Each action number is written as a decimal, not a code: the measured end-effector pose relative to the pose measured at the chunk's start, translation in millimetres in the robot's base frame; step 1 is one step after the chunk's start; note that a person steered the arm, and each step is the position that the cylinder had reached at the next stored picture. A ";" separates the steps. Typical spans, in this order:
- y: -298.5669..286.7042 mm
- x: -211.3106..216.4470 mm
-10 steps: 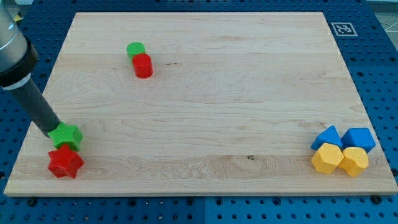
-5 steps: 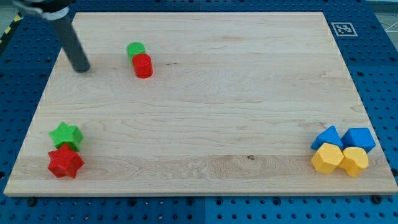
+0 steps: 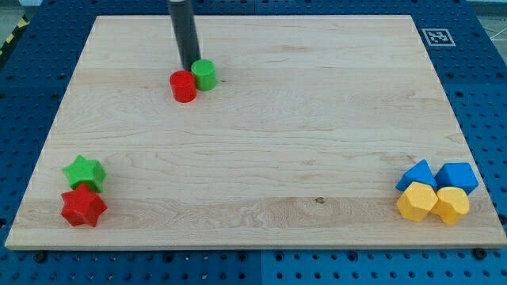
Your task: Slide the green circle to the green star
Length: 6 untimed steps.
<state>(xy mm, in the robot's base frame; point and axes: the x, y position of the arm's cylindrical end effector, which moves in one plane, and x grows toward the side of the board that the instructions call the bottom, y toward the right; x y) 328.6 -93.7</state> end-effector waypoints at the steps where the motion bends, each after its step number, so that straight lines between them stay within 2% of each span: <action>1: 21.3 0.0; 3: 34.1 26.3; 6: 37.5 95.9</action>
<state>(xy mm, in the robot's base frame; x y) 424.5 -56.2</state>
